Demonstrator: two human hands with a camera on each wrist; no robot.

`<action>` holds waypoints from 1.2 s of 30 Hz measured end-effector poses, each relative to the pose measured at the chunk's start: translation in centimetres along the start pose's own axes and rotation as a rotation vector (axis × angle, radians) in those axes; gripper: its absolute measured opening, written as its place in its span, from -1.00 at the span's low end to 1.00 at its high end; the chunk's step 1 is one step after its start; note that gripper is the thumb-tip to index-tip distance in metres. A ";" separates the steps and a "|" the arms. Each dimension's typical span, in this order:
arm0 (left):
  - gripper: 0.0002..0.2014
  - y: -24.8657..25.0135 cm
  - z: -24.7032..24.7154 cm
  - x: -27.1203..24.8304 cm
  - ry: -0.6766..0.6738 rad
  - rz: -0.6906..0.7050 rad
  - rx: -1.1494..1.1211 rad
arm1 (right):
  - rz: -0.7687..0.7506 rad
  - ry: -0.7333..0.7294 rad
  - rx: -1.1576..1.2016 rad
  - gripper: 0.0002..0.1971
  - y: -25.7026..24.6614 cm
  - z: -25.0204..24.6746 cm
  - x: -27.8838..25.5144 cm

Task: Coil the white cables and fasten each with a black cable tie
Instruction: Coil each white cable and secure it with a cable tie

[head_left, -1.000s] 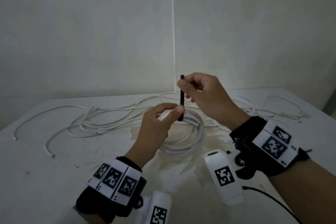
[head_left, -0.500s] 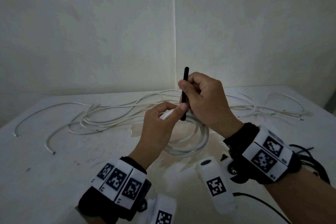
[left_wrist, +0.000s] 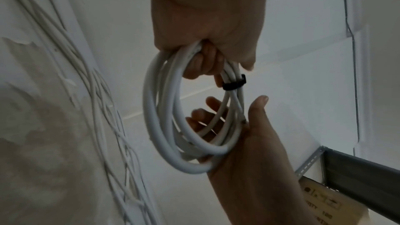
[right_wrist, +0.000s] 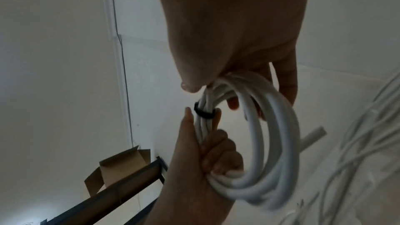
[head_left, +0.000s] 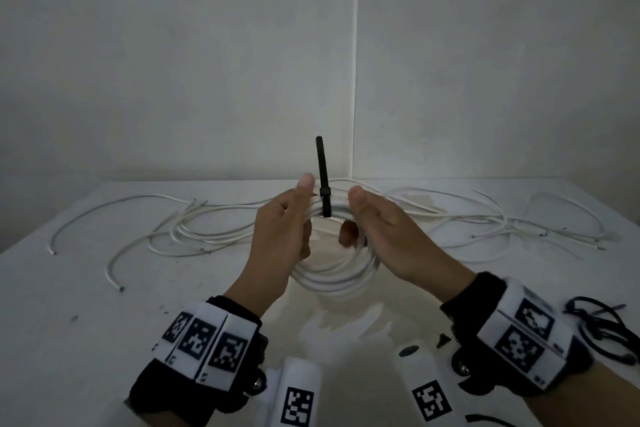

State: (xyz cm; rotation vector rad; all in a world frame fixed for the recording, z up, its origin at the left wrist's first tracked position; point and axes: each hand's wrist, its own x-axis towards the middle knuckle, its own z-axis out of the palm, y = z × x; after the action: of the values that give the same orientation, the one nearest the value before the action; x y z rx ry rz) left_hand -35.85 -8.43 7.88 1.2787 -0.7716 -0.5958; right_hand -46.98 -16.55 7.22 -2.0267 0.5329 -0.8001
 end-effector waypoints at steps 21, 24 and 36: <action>-0.52 -2.0 -4.5 -0.3 0.132 -0.105 -0.003 | 0.039 0.369 0.071 -0.52 1.0 7.6 2.8; -0.46 -2.3 -5.3 -0.4 0.214 -0.127 0.008 | 0.067 0.343 0.138 -0.51 0.5 8.5 2.9; -0.45 -3.1 -9.2 -0.2 0.171 -0.096 0.044 | 0.054 0.191 0.126 -0.45 0.3 11.8 3.5</action>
State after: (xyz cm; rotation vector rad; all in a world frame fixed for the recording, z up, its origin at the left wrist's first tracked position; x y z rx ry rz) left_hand -28.71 -3.27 3.83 1.3943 -0.5870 -0.5410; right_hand -36.20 -12.16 3.24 -1.8242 0.6255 -0.9758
